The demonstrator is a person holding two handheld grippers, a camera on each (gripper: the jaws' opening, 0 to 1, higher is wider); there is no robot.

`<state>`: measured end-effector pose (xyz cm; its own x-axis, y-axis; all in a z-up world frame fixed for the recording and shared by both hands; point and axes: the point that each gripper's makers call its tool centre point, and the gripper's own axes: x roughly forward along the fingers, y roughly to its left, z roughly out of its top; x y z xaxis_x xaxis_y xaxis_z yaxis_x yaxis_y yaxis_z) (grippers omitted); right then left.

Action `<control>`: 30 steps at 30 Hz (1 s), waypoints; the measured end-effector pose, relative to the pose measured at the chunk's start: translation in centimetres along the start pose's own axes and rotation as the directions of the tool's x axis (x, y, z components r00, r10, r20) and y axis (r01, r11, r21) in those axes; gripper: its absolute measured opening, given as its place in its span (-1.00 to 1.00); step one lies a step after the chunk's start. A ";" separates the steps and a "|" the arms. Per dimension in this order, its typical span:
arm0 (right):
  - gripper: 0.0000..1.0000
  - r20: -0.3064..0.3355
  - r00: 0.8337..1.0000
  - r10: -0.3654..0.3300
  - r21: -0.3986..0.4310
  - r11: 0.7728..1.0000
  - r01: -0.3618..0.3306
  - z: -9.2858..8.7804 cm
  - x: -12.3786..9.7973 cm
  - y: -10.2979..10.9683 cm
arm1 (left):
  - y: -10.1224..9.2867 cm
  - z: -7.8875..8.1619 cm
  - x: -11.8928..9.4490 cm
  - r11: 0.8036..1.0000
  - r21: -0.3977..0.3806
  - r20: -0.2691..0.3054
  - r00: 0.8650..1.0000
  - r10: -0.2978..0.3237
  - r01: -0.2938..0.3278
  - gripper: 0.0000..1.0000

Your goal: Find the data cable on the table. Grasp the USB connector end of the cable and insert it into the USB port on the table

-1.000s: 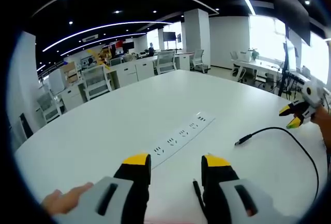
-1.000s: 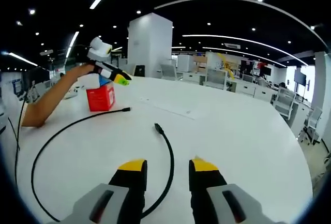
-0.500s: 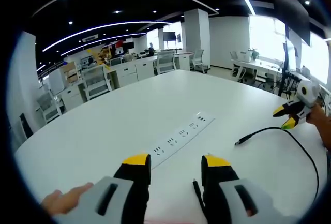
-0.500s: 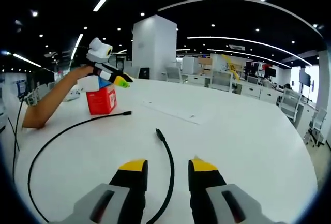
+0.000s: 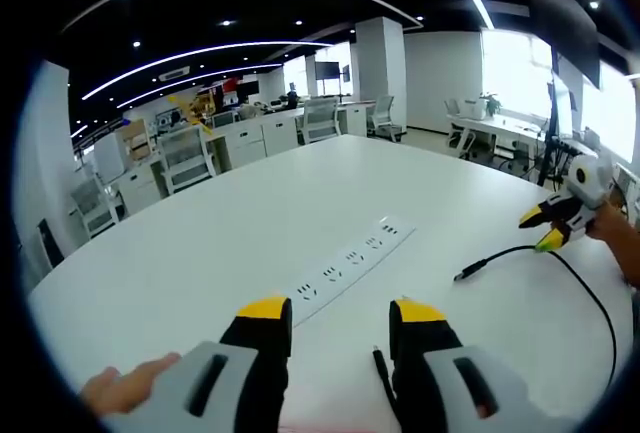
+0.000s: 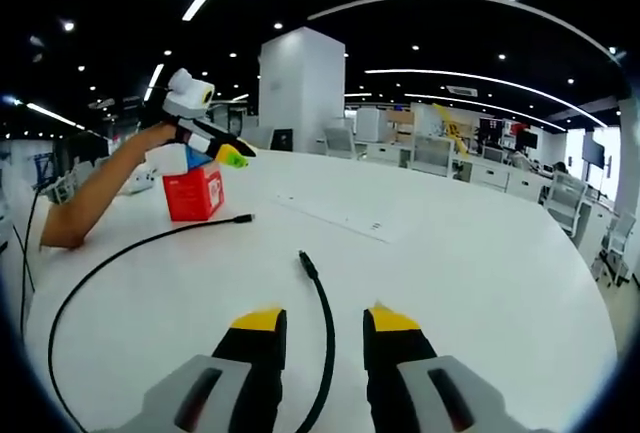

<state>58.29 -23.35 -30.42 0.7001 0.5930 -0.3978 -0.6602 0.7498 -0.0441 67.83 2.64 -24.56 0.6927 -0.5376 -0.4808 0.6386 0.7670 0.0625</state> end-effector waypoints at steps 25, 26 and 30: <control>-0.38 -0.003 0.998 0.063 -0.009 0.998 -0.063 1.0 4.4 -0.1 | 0.2 0.2 0.1 1.000 -0.003 0.002 1.000 0.000 0.000 -0.22; -0.38 0.000 0.998 0.067 -0.010 0.998 -0.067 1.2 4.6 -0.1 | 0.2 0.3 0.1 1.000 -0.002 0.004 1.000 0.000 0.000 -0.22; -0.38 0.000 0.996 0.087 -0.015 0.996 -0.087 1.8 5.3 0.1 | 0.3 0.2 0.1 1.000 -0.002 0.001 1.000 0.001 -0.001 -0.22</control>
<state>62.37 -19.60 -30.91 0.6404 0.6558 -0.3996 -0.7223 0.6912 -0.0231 68.18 2.68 -24.41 0.6938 -0.5370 -0.4798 0.6371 0.7683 0.0614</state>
